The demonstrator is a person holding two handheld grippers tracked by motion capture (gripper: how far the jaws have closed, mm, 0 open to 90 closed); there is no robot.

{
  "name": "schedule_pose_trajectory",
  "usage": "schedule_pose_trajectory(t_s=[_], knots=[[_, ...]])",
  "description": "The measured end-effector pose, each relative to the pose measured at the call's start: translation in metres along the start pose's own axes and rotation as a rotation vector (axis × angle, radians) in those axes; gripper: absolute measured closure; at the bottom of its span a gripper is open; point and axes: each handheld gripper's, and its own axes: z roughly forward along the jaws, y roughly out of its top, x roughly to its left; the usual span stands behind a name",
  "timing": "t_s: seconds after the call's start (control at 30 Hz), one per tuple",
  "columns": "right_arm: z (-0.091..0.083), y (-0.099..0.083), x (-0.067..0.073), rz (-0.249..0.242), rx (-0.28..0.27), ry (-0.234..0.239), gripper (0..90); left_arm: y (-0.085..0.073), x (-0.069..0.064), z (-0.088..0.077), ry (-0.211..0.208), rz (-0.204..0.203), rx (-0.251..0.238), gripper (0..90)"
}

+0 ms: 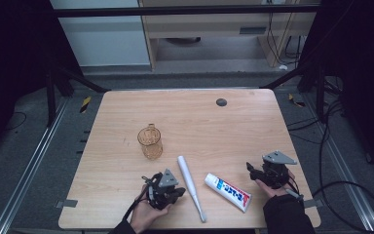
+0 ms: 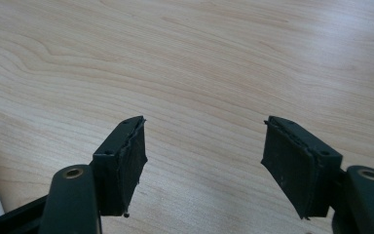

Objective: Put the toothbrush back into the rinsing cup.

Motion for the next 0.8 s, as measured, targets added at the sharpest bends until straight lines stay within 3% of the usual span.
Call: schedule_pose_trajectory(t_s=[0.2, 0.33, 0.57, 0.8], knots=[[0.000, 0.000, 0.000, 0.006, -0.001, -0.007, 32.4, 0.016, 0.022, -0.008, 0.061, -0.017, -0.048, 89.8], [0.000, 0.000, -0.001, 0.005, -0.003, -0.012, 32.4, 0.031, 0.035, 0.003, 0.090, -0.020, -0.042, 89.7], [0.001, 0.000, -0.001, 0.005, 0.000, -0.010, 32.6, 0.047, 0.043, 0.023, 0.099, -0.006, -0.034, 89.8], [0.002, 0.000, -0.001, 0.005, 0.001, -0.009, 32.7, 0.055, 0.050, 0.048, 0.078, 0.000, -0.021, 89.8]])
